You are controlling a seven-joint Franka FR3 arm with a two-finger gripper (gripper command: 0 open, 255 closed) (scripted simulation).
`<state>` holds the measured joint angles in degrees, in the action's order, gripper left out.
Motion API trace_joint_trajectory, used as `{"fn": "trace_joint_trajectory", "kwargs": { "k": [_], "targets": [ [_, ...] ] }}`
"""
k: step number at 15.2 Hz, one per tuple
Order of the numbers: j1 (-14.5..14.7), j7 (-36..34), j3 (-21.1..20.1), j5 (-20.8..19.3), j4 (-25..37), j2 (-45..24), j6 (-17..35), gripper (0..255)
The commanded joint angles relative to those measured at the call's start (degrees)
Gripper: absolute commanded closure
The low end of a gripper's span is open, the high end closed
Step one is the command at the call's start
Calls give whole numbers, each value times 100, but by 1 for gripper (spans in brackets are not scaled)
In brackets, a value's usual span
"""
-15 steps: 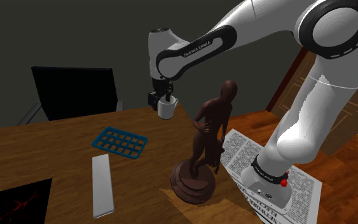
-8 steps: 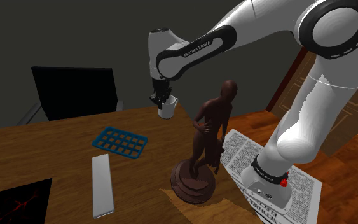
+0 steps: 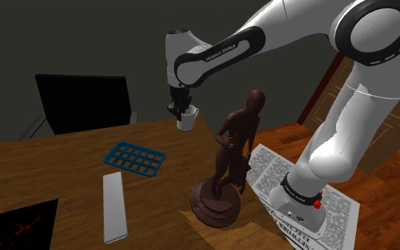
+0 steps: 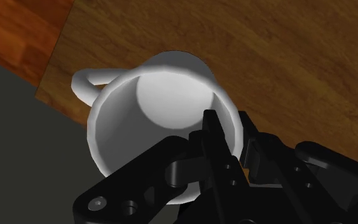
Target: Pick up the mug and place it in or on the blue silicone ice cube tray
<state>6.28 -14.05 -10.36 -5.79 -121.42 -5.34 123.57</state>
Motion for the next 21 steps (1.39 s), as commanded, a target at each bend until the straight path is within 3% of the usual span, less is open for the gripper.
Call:
{"fn": "trace_joint_trajectory", "kwargs": {
  "k": [1,18,21],
  "targets": [
    [-3,24,-2,25,44,85,-125,255],
    [-9,180,-7,167,790,541,-1311,255],
    [196,-221,-208,161,1044,395,-1450,255]
  ]
}}
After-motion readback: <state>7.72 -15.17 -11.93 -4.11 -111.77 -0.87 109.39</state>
